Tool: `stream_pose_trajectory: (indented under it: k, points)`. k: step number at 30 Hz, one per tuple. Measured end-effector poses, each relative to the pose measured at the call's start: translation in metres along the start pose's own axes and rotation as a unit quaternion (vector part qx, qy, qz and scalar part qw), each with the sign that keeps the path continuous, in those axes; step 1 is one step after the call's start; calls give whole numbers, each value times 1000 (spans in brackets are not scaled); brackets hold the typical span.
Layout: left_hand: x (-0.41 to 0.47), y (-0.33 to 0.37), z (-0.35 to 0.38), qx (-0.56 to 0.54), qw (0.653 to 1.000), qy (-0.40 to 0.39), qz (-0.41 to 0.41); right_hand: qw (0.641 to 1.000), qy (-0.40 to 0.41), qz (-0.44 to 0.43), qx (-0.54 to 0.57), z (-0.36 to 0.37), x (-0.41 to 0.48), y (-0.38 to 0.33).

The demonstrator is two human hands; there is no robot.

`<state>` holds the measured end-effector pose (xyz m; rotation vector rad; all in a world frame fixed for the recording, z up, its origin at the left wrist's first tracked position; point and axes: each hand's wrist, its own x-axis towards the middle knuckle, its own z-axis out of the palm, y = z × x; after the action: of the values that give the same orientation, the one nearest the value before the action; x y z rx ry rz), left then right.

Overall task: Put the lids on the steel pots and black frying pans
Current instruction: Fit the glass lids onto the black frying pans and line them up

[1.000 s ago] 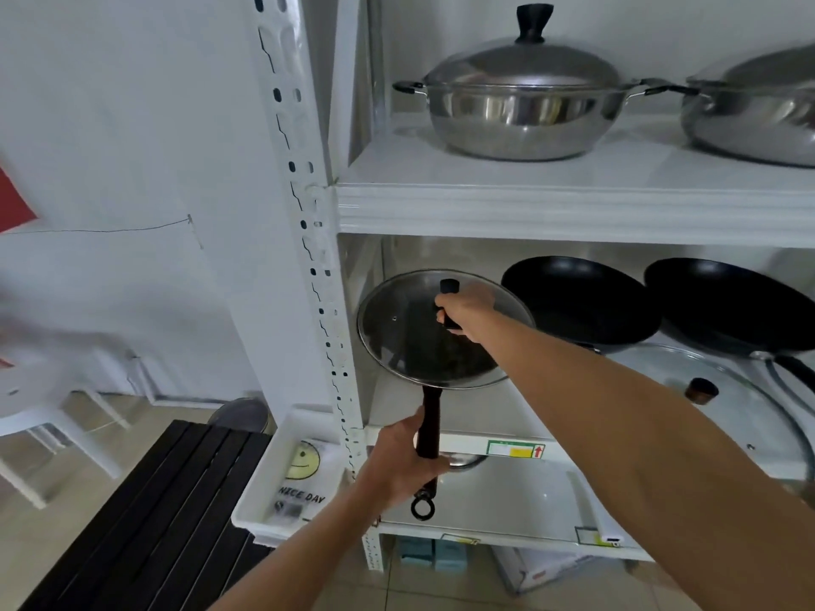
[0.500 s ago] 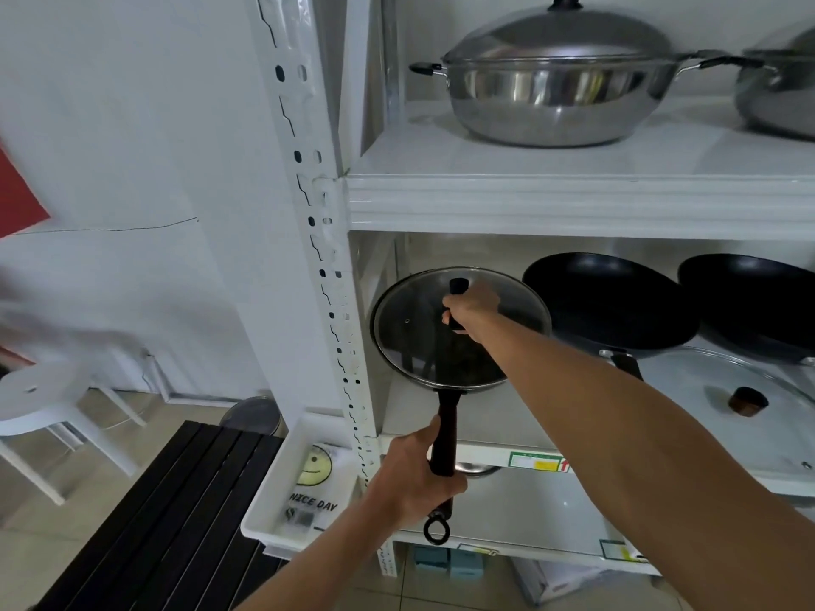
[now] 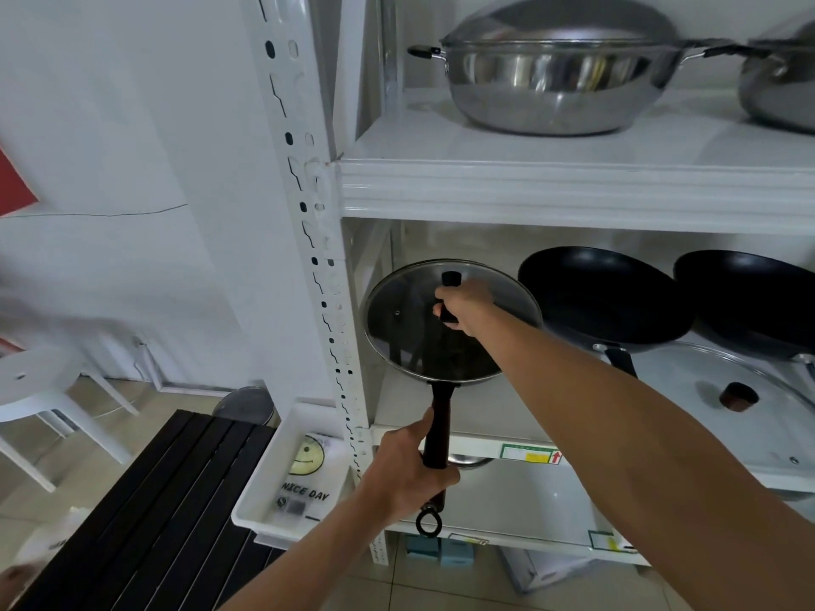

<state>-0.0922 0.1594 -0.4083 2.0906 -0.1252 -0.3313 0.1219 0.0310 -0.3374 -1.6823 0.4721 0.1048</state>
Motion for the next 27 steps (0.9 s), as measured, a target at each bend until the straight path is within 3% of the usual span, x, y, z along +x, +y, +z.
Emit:
stream_pose_trajectory:
  k: [8,18,23,27]
  points:
    - [-2,1,-7,7,1000,-2,18,1000,24,-9,15,10,5,2]
    - [5,2,-12,25,1000,-19,2,997,-35,64,31,4,-12,0]
    - [7,8,-12,54,998,-19,-11,996,-16,86,-7,-36,-36,10]
    - [10,12,-8,96,995,5,-25,995,13,20,-93,-98,-63,15]
